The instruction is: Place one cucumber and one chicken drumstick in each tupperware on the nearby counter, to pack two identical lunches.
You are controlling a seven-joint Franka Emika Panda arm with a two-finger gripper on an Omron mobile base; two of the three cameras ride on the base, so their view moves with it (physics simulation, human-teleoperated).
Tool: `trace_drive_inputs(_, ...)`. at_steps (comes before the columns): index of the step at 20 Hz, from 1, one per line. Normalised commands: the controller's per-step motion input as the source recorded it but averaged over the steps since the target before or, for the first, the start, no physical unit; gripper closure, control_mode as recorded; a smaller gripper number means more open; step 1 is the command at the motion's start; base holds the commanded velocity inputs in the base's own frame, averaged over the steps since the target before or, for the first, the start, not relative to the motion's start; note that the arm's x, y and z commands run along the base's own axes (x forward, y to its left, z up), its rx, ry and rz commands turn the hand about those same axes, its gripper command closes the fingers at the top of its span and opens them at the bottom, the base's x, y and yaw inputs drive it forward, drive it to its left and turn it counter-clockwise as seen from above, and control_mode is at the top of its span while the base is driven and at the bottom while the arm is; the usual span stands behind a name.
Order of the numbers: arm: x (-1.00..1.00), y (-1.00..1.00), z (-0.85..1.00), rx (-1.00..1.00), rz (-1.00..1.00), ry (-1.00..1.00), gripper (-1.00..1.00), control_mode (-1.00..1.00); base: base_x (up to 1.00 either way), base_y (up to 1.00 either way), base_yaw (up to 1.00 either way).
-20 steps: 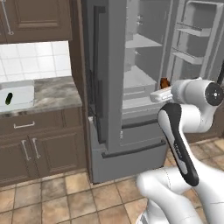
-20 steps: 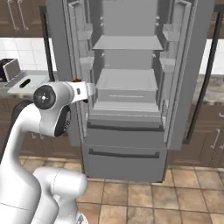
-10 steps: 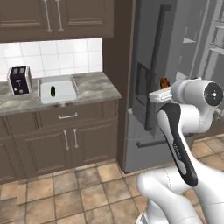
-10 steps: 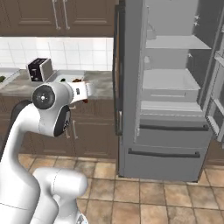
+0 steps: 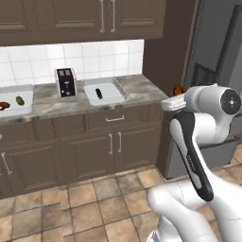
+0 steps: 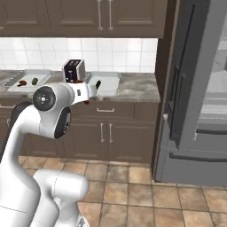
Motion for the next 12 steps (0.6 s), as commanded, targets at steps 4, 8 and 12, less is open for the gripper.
trace_drive_inputs(4, 0.00, 0.00, 0.00, 0.00, 0.00, 0.00, 1.00, 1.00, 0.49, 0.78, 0.00)
trace_drive_inputs(8, 0.00, 0.00, 0.00, 0.00, 0.00, 0.00, 1.00, 1.00, 0.79, 0.38, 0.00)
trace_drive_inputs(12, 0.00, 0.00, 0.00, 0.00, 0.00, 0.00, 1.00, 1.00, 1.00, -0.01, 0.00)
